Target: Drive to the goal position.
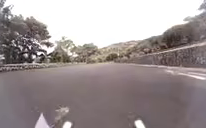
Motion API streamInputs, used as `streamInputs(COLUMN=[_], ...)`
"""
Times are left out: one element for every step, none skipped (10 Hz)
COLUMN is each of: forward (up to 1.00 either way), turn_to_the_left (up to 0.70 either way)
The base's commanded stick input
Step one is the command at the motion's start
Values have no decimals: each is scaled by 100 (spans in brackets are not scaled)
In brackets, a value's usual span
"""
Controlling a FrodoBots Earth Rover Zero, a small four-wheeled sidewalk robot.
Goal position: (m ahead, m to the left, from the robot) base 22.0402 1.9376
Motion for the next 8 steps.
streamInputs(forward=[100,100,100,100,100,100,100,100], turn_to_the_left=[0,0,0,0,0,0,0,0])
